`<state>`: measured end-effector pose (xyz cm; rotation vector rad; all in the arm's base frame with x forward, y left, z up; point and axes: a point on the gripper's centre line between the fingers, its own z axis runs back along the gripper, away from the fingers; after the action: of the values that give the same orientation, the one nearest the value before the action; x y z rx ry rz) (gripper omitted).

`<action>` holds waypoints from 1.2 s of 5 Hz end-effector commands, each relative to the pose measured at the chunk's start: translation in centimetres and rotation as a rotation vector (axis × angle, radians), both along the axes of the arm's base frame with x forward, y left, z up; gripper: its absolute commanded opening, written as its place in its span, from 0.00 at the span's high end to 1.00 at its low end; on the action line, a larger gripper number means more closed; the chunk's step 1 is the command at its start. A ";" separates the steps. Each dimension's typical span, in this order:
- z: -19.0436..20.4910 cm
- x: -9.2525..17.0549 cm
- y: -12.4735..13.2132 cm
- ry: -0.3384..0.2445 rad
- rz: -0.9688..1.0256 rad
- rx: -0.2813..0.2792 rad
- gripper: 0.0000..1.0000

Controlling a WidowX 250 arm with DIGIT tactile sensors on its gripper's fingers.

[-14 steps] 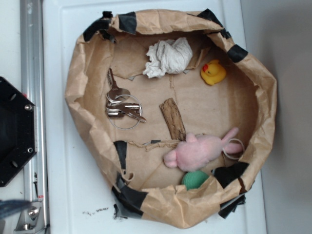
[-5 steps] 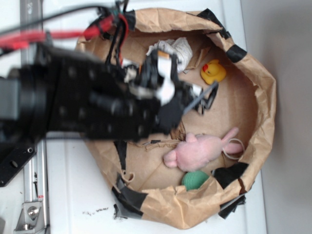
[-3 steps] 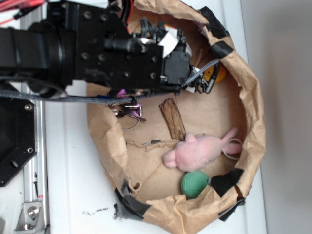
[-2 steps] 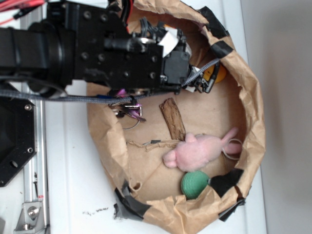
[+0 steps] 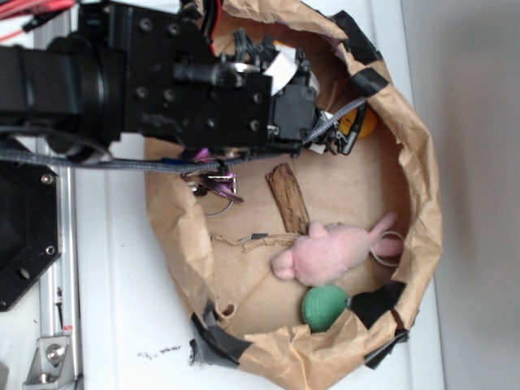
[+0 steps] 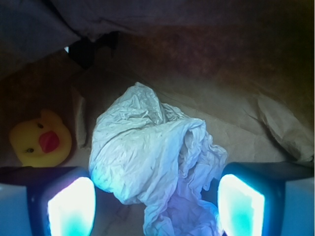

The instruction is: Grab the white paper.

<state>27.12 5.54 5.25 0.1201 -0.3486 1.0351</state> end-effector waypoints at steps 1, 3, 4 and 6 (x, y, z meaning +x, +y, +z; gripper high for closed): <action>-1.2 1.0 2.9 -0.017 0.011 0.090 0.28; 0.1 0.2 2.5 -0.038 0.009 0.066 1.00; 2.4 0.4 2.2 -0.013 -0.075 -0.023 1.00; 11.3 0.9 0.0 -0.036 -0.455 -0.279 1.00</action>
<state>27.49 3.32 14.63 -0.2250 -0.1680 0.6066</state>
